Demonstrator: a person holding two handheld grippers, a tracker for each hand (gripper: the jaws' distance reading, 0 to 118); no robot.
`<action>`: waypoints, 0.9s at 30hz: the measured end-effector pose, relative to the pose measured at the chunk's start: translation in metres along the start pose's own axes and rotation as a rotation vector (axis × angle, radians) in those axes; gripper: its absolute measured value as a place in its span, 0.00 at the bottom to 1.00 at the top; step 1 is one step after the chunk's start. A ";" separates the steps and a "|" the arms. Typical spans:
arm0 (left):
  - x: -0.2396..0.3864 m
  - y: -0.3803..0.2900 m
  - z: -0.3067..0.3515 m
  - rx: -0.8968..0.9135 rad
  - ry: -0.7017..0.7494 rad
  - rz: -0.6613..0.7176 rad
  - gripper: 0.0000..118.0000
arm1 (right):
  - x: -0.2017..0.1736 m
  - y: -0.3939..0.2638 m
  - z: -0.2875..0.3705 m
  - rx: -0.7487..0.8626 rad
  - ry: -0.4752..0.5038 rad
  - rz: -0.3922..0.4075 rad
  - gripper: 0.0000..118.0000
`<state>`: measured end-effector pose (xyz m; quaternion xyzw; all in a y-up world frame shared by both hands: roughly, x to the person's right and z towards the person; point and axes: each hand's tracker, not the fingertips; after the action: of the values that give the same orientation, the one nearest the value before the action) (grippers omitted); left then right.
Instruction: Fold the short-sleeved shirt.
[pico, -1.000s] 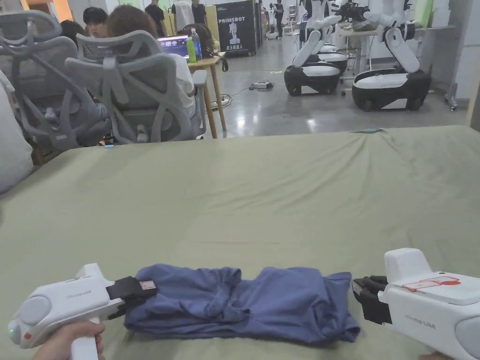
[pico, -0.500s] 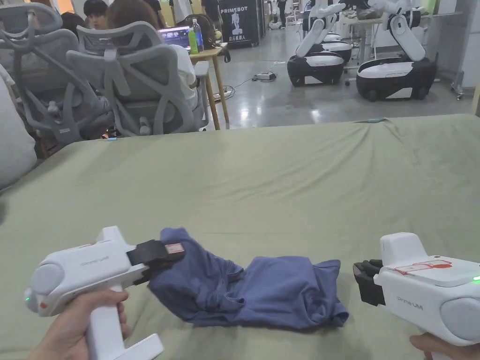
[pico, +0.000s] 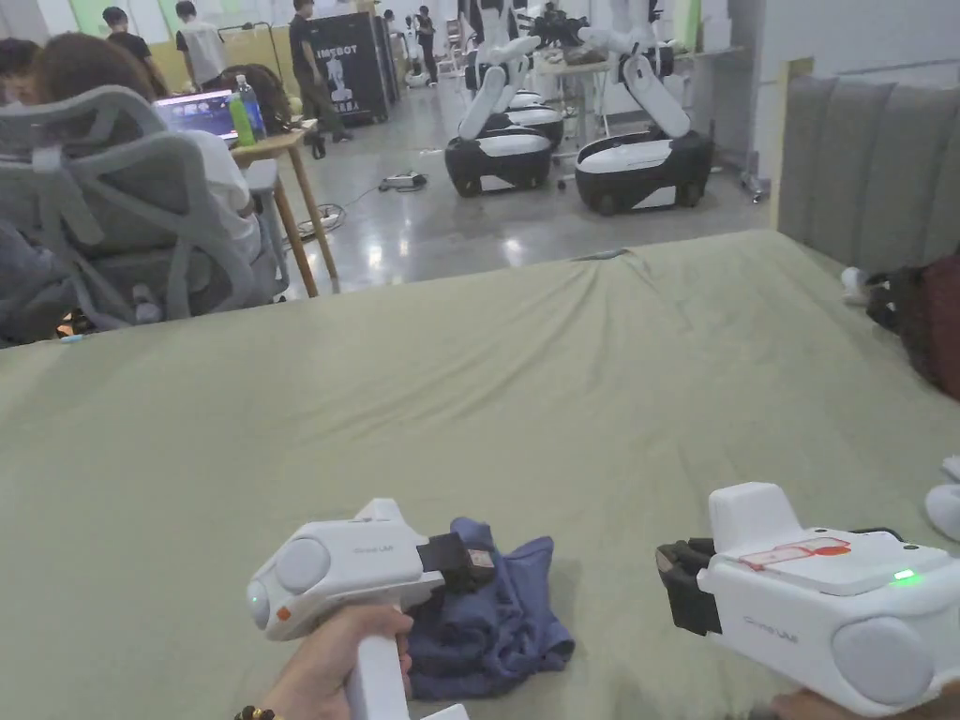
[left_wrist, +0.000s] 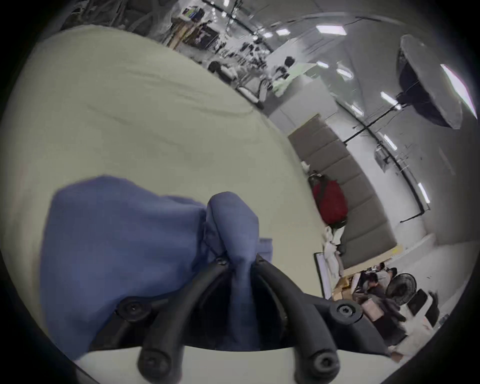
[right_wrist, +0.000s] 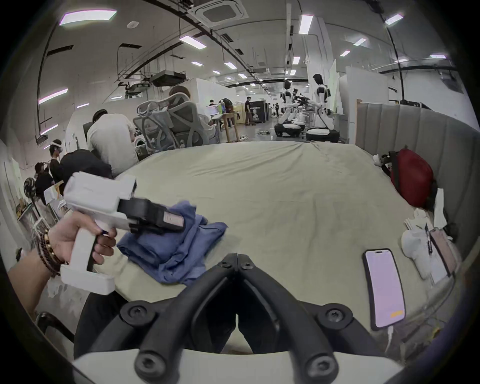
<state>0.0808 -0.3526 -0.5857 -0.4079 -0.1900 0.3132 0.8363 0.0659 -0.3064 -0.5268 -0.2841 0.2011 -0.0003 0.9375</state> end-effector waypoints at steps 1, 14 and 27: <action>-0.002 -0.003 0.002 -0.001 -0.011 -0.004 0.15 | 0.004 -0.001 0.002 -0.001 -0.009 -0.003 0.00; -0.018 0.027 0.089 0.146 -0.069 -0.048 0.16 | 0.004 -0.005 -0.018 -0.008 -0.015 -0.043 0.00; 0.012 -0.043 0.034 -0.049 -0.123 -0.095 0.00 | -0.001 -0.007 -0.025 -0.020 0.017 -0.069 0.00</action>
<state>0.0863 -0.3455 -0.5302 -0.3988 -0.2679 0.2931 0.8266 0.0562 -0.3256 -0.5413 -0.3004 0.1994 -0.0328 0.9321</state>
